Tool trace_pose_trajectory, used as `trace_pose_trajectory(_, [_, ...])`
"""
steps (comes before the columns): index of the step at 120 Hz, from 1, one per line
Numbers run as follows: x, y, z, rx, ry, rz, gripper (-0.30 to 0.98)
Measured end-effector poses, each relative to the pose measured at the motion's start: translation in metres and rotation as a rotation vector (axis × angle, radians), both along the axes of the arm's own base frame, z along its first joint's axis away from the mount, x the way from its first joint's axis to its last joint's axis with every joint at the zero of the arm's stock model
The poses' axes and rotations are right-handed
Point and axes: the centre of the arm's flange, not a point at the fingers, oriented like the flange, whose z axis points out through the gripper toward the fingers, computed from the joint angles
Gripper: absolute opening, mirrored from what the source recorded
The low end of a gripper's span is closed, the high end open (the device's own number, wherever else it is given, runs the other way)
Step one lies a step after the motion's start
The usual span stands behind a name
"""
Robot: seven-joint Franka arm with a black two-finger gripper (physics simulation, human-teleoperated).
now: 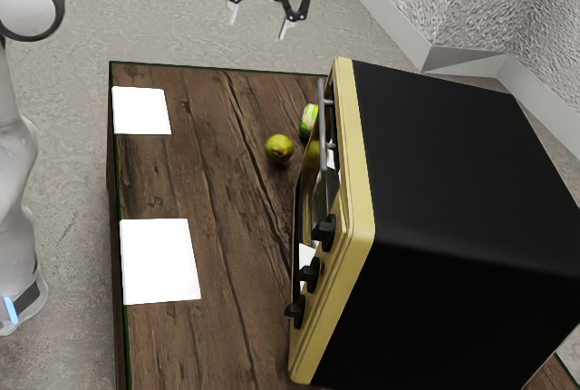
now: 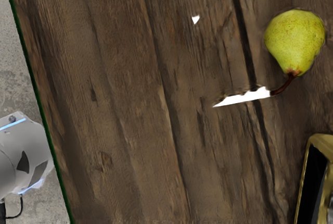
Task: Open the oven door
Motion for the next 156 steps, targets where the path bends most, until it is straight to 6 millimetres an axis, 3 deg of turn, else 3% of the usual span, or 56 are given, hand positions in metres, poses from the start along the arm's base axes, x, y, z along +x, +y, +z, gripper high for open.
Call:
trace_pose_trajectory(8, [0.005, -0.010, 0.007, 0.018, -0.041, 0.098, 0.69])
trace_pose_trajectory(21, [-0.009, -0.043, 0.039, 0.024, -0.128, 0.192, 0.69])
trace_pose_trajectory(32, [-0.022, -0.045, 0.055, 0.023, -0.161, 0.306, 0.69])
trace_pose_trajectory(39, [-0.054, -0.044, 0.074, 0.006, -0.200, 0.363, 0.69])
trace_pose_trajectory(44, [-0.083, -0.058, 0.080, 0.012, -0.229, 0.390, 0.69])
trace_pose_trajectory(58, [-0.177, -0.126, 0.058, 0.081, -0.340, 0.419, 0.69])
trace_pose_trajectory(67, [-0.202, -0.153, 0.034, 0.115, -0.389, 0.443, 0.68])
trace_pose_trajectory(92, [-0.221, -0.192, 0.042, 0.085, -0.516, 0.459, 0.69])
trace_pose_trajectory(102, [-0.221, -0.198, 0.044, 0.083, -0.538, 0.418, 0.69])
trace_pose_trajectory(108, [-0.222, -0.212, 0.043, 0.094, -0.551, 0.379, 0.69])
trace_pose_trajectory(120, [-0.215, -0.239, 0.038, 0.116, -0.569, 0.306, 0.69])
trace_pose_trajectory(132, [-0.193, -0.262, 0.032, 0.121, -0.579, 0.243, 0.69])
trace_pose_trajectory(156, [-0.189, -0.298, 0.031, 0.109, -0.646, 0.140, 0.69])
